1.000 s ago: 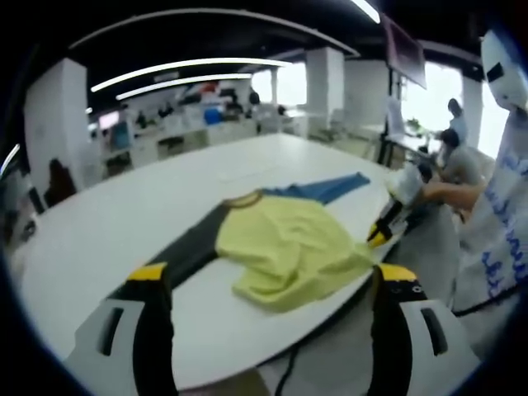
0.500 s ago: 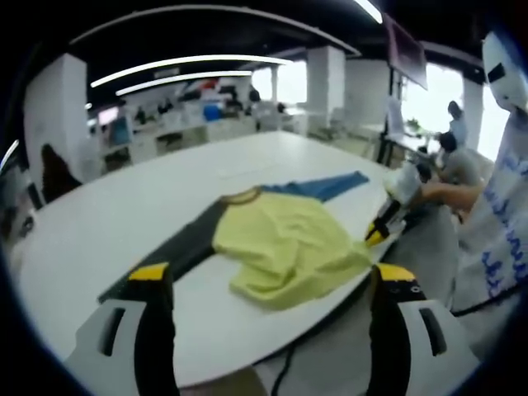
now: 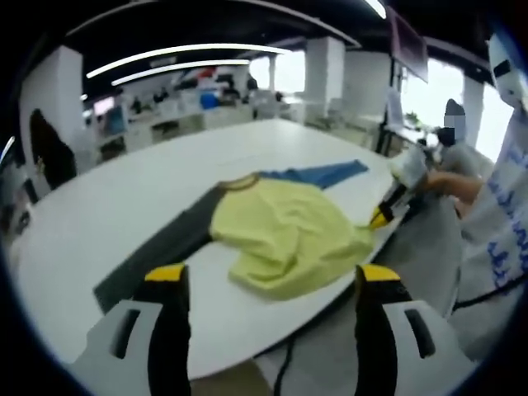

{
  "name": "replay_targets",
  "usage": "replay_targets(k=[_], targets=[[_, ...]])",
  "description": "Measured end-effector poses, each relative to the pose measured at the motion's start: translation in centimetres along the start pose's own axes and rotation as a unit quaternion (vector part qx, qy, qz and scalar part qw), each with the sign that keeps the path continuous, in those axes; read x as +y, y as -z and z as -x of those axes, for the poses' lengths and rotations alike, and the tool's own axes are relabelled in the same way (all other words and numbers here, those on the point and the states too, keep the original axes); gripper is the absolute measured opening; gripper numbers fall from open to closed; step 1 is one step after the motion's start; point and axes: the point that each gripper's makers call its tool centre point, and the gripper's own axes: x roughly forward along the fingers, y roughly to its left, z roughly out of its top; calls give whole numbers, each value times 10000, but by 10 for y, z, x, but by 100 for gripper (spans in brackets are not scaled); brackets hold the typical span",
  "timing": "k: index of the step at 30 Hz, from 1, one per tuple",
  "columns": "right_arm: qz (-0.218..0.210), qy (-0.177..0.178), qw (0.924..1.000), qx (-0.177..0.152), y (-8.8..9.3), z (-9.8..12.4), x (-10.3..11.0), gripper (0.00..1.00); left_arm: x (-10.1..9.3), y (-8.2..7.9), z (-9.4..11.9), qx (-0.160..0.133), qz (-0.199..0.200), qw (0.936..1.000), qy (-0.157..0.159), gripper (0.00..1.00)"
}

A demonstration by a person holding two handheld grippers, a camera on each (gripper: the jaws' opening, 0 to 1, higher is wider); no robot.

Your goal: Fold the garment on the visible template until the final outline fits inside the template.

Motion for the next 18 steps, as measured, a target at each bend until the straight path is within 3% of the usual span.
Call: replay_targets(k=[18], targets=[[-12,306,9988,-388,-28,45,-6,2,5,10,-17,132,174,9998,44,68]])
